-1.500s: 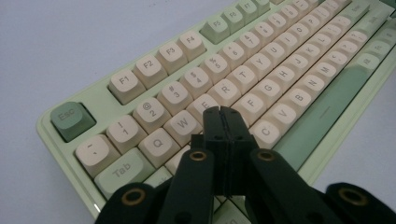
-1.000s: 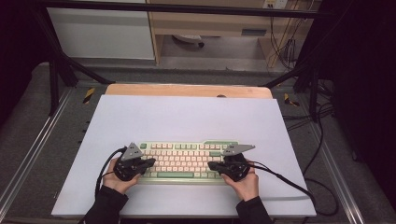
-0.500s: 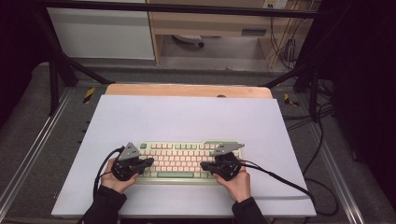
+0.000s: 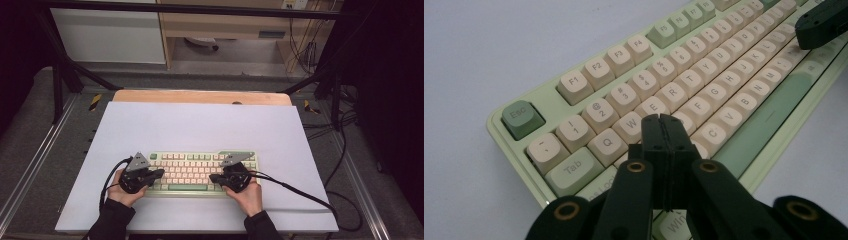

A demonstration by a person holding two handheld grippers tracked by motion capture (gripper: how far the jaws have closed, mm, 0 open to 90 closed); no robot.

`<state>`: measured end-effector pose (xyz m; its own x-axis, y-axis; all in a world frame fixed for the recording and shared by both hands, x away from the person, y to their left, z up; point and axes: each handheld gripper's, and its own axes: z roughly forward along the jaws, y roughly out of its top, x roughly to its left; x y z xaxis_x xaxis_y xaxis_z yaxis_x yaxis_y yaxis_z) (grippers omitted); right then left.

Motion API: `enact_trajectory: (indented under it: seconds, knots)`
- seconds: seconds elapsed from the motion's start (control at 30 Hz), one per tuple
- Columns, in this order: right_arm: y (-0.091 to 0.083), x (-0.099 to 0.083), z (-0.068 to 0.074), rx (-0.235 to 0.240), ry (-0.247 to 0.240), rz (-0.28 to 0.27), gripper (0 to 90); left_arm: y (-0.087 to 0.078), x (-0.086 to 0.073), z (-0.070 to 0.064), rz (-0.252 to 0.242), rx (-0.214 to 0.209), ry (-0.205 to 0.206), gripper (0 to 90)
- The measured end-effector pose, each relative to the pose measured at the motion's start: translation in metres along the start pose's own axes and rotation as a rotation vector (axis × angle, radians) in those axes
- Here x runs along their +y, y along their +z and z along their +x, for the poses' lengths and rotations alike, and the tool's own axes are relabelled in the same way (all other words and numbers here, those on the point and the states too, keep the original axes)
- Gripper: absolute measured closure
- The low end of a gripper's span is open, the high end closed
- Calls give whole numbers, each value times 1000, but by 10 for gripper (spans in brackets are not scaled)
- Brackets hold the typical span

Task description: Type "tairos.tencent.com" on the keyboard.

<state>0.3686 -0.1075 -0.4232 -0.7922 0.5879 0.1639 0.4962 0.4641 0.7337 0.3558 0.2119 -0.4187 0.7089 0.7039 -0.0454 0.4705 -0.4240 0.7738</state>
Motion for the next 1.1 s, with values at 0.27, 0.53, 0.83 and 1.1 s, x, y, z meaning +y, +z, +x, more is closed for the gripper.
enact_trajectory:
  seconds: [0.27,0.53,0.83,1.1]
  knots:
    - [4,-2,0,3,1,13,900,0,0,1,1,2,-2,897]
    - [5,-3,0,1,-3,12,900,2,-1,-1,5,-2,2,898]
    - [5,-4,0,-5,-11,18,900,2,-1,-1,7,-3,3,898]
    - [-7,0,0,-12,-19,-9,900,1,-1,-1,2,-8,-1,898]
